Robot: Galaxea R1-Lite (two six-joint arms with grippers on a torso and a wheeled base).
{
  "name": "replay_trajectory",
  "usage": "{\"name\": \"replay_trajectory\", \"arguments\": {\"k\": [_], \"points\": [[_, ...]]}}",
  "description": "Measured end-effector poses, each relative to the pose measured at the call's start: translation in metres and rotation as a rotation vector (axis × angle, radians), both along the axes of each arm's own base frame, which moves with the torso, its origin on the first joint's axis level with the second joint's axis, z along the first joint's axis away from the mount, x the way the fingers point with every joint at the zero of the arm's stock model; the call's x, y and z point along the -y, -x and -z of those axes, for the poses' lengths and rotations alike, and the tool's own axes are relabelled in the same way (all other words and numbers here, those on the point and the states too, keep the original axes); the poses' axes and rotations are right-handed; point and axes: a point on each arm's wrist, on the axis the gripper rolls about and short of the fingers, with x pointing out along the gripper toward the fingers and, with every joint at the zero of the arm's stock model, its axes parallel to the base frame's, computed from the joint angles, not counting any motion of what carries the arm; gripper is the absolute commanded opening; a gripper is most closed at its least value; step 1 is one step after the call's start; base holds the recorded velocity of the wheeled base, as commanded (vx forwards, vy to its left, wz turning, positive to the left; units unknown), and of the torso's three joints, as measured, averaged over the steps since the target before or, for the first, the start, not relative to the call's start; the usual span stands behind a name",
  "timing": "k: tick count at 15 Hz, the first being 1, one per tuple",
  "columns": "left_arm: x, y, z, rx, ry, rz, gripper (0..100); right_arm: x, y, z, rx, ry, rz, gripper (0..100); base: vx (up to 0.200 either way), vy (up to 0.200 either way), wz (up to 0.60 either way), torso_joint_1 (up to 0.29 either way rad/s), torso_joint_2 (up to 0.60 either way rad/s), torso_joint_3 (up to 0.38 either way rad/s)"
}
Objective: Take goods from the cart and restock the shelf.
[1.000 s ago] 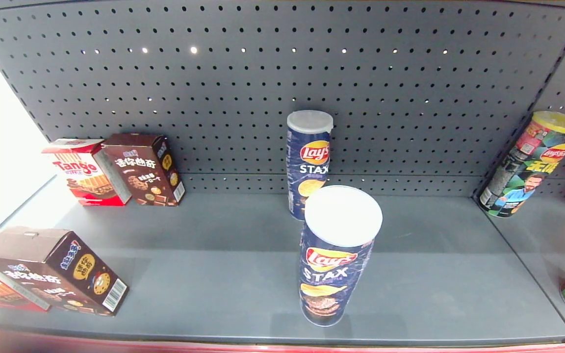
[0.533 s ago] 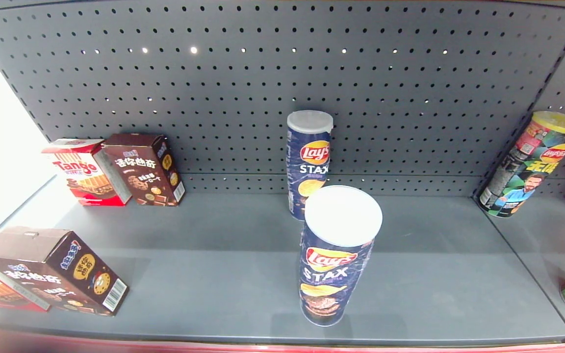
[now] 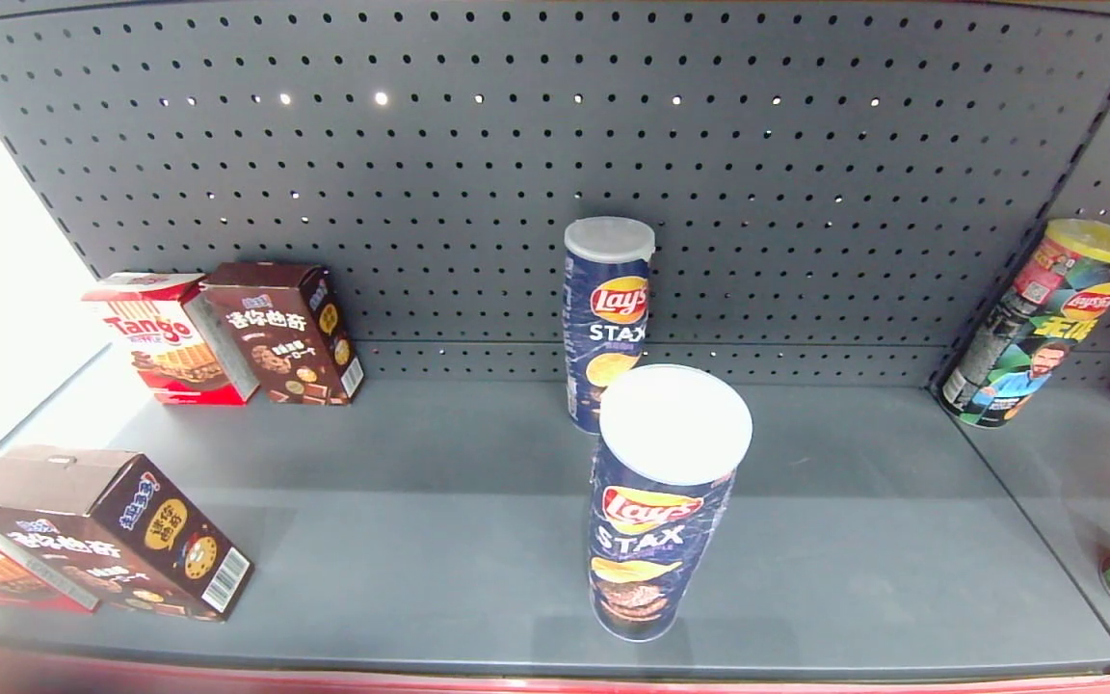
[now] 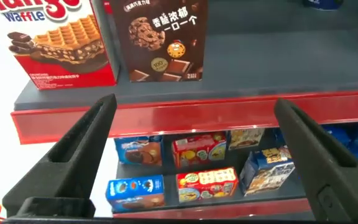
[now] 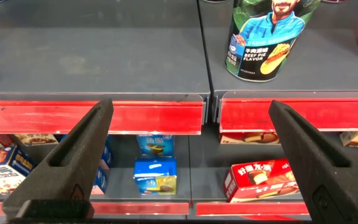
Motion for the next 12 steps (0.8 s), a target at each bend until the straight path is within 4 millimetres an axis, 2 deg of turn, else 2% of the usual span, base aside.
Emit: {"name": "replay_trajectory", "arguments": {"k": [1,3,4,6,9,11,12], "points": [[0.0000,0.0004,0.0000,0.003,0.037,0.000,100,0.0000,0.0000,0.0000,0.000,0.000,0.000,100,0.000,0.000,0.00,0.000,0.00,0.000],[0.0001,0.0010,-0.0013,0.001,0.242,0.015,100,0.0000,0.0000,0.0000,0.000,0.000,0.000,100,0.000,0.000,0.00,0.000,0.00,0.000],[-0.0002,0.0011,-0.0018,0.006,0.272,0.005,100,0.0000,0.0000,0.0000,0.000,0.000,0.000,100,0.000,0.000,0.00,0.000,0.00,0.000],[-0.0029,0.0011,-0.0018,0.027,0.186,-0.119,100,0.0000,0.0000,0.0000,0.000,0.000,0.000,100,0.000,0.000,0.00,0.000,0.00,0.000],[-0.0031,0.0011,0.0063,-0.053,-0.059,-0.142,100,0.0000,0.0000,0.0000,0.000,0.000,0.000,100,0.000,0.000,0.00,0.000,0.00,0.000],[-0.0028,0.0014,0.0064,-0.060,-0.072,-0.125,100,0.0000,0.0000,0.0000,0.000,0.000,0.000,100,0.000,0.000,0.00,0.000,0.00,0.000],[-0.0027,0.0015,0.0063,-0.061,-0.023,-0.122,100,0.0000,0.0000,0.0000,0.000,0.000,-0.001,100,0.000,0.000,0.00,0.000,0.00,0.000]]}}
